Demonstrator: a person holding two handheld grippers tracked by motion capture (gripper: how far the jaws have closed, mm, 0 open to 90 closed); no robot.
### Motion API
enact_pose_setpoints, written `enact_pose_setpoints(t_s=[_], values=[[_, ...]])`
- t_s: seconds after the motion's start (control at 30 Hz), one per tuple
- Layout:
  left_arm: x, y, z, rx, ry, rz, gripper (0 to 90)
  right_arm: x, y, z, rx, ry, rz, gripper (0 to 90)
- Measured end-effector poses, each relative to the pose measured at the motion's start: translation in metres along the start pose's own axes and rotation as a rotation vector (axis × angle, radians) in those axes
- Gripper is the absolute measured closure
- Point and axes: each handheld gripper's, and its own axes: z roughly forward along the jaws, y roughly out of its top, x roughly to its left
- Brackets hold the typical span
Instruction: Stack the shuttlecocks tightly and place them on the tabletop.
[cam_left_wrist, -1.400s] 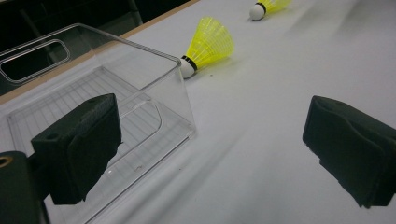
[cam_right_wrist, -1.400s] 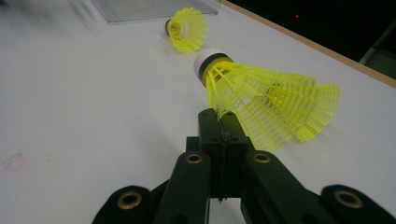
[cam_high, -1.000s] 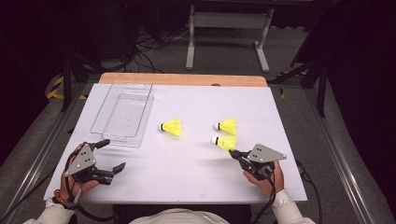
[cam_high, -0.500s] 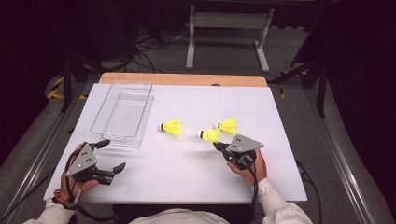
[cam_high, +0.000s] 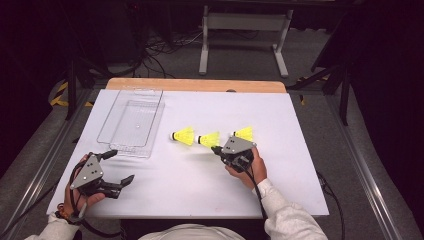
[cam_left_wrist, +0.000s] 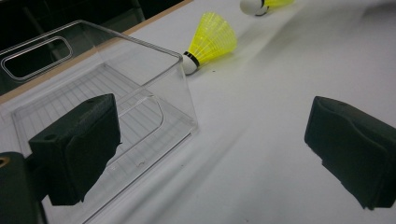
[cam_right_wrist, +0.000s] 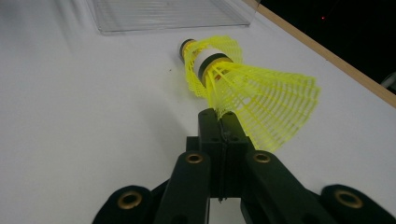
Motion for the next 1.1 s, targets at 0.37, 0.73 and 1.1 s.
enact_pose_setpoints(t_s=[0.37,0.73,1.1], values=[[0.000,0.000,0.000,0.002,-0.013,0.002,4.6,-0.009,0.008,0.032,0.050,-0.003,-0.020,90.0],[0.000,0.000,0.002,0.008,-0.026,0.006,4.7,-0.008,0.014,0.050,0.064,0.024,-0.032,90.0],[-0.001,0.000,0.002,0.004,-0.032,0.008,4.7,-0.005,0.018,0.063,0.074,0.036,-0.045,90.0]])
